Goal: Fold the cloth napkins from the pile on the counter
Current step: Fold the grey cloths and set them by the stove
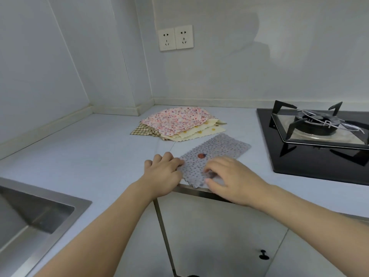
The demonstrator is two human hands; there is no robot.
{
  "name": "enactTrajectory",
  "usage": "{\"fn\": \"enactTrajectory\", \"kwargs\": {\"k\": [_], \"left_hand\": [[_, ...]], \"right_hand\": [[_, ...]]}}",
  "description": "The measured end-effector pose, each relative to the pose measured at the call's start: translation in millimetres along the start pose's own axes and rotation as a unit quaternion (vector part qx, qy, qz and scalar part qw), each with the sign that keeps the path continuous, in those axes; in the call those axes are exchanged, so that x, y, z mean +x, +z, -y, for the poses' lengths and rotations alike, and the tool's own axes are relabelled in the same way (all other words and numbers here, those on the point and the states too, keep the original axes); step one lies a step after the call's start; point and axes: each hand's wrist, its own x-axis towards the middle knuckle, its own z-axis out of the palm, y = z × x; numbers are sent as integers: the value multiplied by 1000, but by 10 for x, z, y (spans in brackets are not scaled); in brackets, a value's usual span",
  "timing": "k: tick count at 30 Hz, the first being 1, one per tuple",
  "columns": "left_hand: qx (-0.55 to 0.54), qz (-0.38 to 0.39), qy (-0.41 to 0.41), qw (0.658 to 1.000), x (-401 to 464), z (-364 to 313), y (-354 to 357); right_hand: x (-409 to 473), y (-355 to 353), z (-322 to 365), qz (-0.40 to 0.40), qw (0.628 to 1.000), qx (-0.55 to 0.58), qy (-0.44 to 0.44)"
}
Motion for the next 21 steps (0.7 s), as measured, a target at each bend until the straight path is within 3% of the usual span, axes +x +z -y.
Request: {"fn": "enactTrajectory", "kwargs": {"k": [4, 9, 12, 14, 17, 21], "left_hand": [[64, -23, 46, 997, -202, -4, -71], [70, -134, 111, 982, -436, 65, 56], [-24, -139, 97, 985, -485, 138, -9], [-146, -126, 69, 979, -495, 122, -118], [-339, -96, 27, 935, -437, 19, -265], [-421, -100, 4, 902, -128, -164, -343]], "right_hand": [[-104, 190, 151, 0, 995, -100, -28], [-133, 120, 291, -43, 983, -158, -78], [-226, -13, 324, -46, 996, -77, -23], [-264, -109, 310, -20, 998, 26, 47], [-206, -222, 232, -38, 979, 161, 116], [35, -408, 2, 6, 963, 194, 188]]}}
